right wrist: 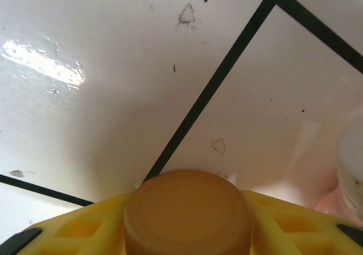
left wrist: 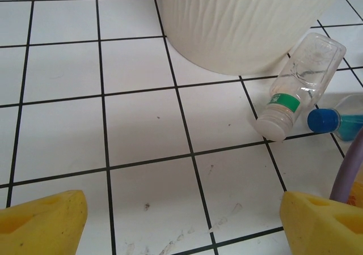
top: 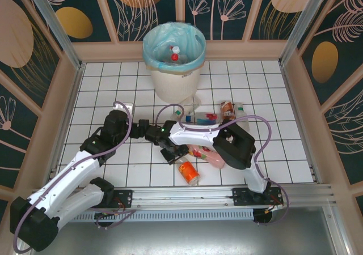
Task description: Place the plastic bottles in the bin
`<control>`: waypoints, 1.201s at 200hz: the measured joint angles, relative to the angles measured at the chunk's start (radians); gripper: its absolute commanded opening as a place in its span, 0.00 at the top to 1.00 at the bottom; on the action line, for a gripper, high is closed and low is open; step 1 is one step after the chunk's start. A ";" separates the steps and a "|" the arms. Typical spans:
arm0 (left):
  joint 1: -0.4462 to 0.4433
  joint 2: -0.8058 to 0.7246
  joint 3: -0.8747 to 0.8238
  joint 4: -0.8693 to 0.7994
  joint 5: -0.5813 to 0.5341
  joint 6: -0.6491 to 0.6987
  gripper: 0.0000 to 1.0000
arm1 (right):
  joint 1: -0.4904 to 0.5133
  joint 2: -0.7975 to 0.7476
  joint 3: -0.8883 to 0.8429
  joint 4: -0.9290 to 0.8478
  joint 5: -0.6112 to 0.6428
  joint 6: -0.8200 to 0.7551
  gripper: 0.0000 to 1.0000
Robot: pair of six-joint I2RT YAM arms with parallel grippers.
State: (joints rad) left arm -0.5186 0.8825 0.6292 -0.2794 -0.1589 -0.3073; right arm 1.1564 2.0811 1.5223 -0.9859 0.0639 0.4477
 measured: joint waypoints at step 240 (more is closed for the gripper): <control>-0.026 0.168 0.534 0.191 -0.067 0.121 0.10 | -0.348 -0.159 0.880 0.156 0.067 -0.228 0.78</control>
State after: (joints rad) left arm -0.5446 1.0508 1.1633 -0.0883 -0.2260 -0.1864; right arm 0.8089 1.9221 2.4027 -0.8303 0.1310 0.2195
